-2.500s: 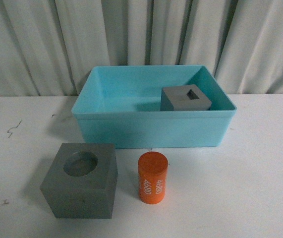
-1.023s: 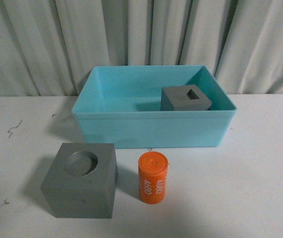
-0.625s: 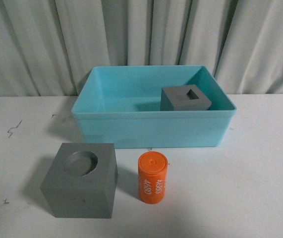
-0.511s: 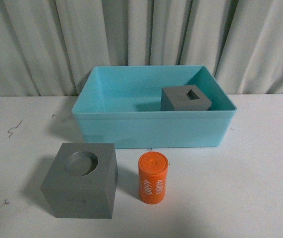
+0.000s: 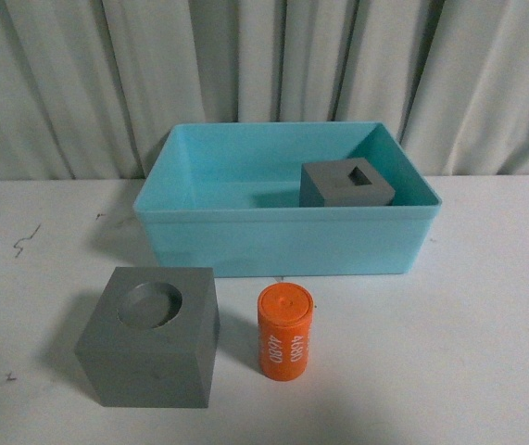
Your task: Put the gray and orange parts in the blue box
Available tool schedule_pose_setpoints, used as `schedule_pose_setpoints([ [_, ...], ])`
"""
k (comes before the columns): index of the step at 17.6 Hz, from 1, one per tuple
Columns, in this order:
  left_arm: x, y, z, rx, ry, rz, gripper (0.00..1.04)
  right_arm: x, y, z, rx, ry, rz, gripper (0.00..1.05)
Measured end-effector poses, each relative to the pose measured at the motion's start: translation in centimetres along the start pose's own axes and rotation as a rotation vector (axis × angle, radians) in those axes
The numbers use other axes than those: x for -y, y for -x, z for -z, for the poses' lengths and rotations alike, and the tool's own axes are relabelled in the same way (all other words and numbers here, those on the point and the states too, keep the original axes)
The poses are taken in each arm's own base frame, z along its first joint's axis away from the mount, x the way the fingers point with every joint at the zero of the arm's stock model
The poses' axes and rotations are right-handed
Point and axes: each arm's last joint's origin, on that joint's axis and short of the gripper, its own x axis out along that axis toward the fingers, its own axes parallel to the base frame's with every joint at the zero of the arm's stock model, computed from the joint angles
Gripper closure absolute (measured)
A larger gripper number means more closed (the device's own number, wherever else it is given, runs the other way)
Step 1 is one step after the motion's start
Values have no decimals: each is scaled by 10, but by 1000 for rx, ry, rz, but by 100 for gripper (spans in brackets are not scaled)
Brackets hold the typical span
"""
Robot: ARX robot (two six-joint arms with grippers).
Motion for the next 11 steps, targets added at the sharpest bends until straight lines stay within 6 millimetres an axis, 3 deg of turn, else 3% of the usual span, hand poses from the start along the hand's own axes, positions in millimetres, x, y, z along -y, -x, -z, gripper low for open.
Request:
schedule_pose_setpoints([
  [2, 0, 0, 0, 0, 0, 0, 7, 0, 0, 0, 0, 0, 0, 61],
  [5, 0, 0, 1, -20, 5, 5, 7, 0, 0, 0, 0, 0, 0, 26],
  [6, 1, -2, 0, -326, 96, 65, 7, 0, 0, 0, 1, 0, 1, 14],
  [7, 7, -16, -8, -510, 171, 87, 7, 0, 0, 0, 0, -1, -1, 4],
  [9, 27, -52, -15, -571, 200, 140, 7, 0, 0, 0, 0, 0, 0, 7],
  [11, 70, -120, 3, -657, 149, 178, 7, 0, 0, 0, 0, 0, 0, 6],
])
